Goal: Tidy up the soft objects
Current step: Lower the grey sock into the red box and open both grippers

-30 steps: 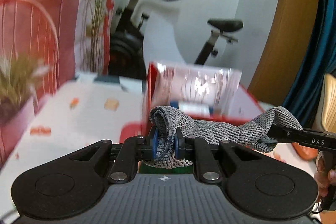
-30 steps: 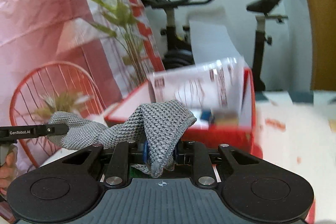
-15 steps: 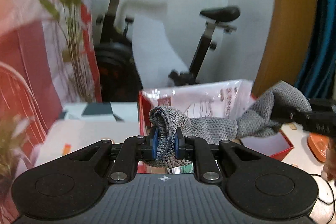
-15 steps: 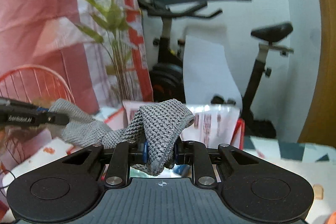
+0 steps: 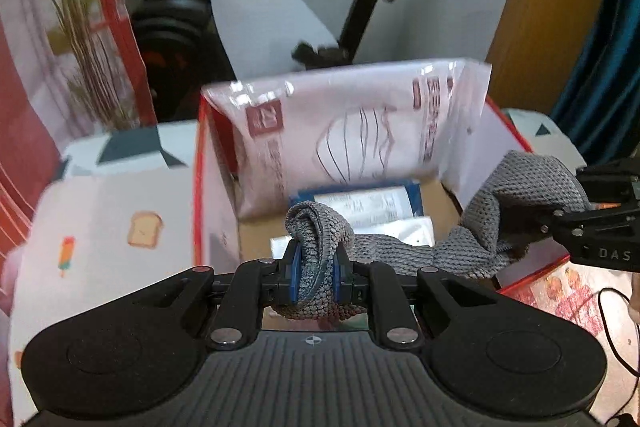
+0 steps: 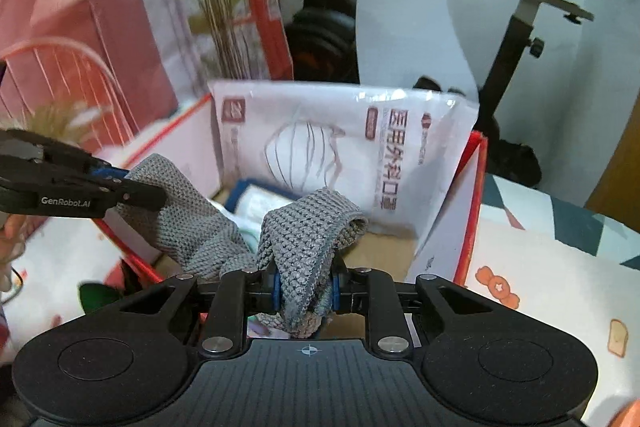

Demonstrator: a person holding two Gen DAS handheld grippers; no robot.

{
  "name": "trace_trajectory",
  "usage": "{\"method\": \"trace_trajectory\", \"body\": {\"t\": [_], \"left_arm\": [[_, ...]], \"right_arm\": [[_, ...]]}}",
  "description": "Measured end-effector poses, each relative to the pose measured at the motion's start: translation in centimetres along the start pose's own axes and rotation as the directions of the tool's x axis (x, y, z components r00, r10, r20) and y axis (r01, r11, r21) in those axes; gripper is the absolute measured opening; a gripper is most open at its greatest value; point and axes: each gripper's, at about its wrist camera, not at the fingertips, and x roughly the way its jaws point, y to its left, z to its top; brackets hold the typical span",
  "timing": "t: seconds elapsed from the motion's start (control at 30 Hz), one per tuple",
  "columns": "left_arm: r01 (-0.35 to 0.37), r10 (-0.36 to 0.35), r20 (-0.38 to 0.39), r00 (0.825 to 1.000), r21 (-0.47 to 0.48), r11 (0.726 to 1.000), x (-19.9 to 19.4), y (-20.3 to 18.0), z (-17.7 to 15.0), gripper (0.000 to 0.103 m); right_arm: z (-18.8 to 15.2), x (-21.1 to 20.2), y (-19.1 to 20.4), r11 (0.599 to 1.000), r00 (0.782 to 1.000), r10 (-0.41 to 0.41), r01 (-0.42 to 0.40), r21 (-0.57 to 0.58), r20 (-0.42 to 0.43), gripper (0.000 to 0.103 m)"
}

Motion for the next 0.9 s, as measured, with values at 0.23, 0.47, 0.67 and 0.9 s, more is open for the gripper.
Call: {"method": "trace_trajectory", "body": {"t": [0.23,0.47,0.67,0.9], "left_arm": [[0.031,-0.03,-0.098,0.995,0.009,0.999,2.6,-0.4,-0.7,0.016],[0.032,-0.035,-0.129,0.991,-0.02,0.999,4.2,0.3,-0.9,0.017],[0.026,-0.033,-0.143,0.989,-0.05,0.998,5.1,1.1,-0.9,0.017],[0.049,-0.055,-0.134,0.989,-0.044,0.998,5.4,1.2,-0.5,0.025]], "right_arm": [[0.3,3.0,-0.7,0.999,0.994,0.01,-0.005,0.047,-0.109,0.023],[0.4,4.7,-0.8,0.998,0.987,0.0,0.009,0.057,-0.162,0.023],[0.5,5.9,-0.9,0.997,0.983,-0.005,0.02,0.08,-0.182,0.025],[1.2,5.6,-0.7,0.997,0.984,-0.048,0.057,0.049,-0.169,0.035]]}}
